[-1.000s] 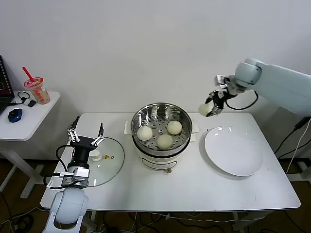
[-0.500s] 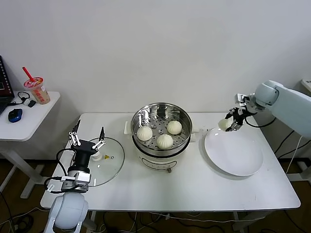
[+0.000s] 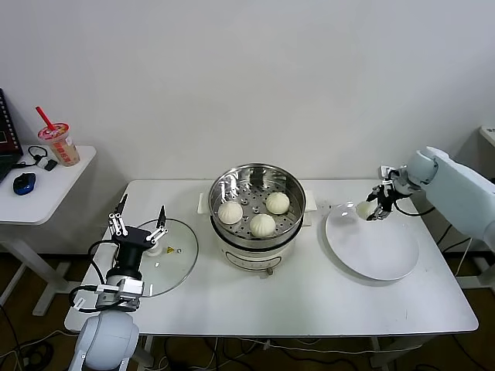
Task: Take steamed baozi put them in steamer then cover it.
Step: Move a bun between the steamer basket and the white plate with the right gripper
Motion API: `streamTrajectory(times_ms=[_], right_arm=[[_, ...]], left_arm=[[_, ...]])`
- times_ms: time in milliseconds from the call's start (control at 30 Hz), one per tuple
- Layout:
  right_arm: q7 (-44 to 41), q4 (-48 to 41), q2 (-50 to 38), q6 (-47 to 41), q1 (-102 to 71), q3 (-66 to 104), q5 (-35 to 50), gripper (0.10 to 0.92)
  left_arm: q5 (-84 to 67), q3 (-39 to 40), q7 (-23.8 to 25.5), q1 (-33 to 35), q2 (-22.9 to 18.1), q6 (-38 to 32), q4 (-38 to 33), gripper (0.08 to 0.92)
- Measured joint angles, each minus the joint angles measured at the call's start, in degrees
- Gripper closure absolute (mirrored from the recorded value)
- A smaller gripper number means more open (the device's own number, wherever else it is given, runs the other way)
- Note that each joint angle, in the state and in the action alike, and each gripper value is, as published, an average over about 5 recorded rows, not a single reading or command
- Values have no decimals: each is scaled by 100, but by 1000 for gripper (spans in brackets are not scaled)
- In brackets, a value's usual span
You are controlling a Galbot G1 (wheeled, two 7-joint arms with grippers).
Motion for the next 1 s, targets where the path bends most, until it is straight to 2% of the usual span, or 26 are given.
streamTrajectory(times_ms=[633, 1000], right_arm=[[33, -994, 777, 366, -362, 1051, -882, 345], [79, -1144, 887, 481, -437, 1281, -1092, 207]], left_arm=[[46, -22, -25, 28, 10, -18, 27, 177], [47, -46, -18, 35, -2, -39, 40, 177]])
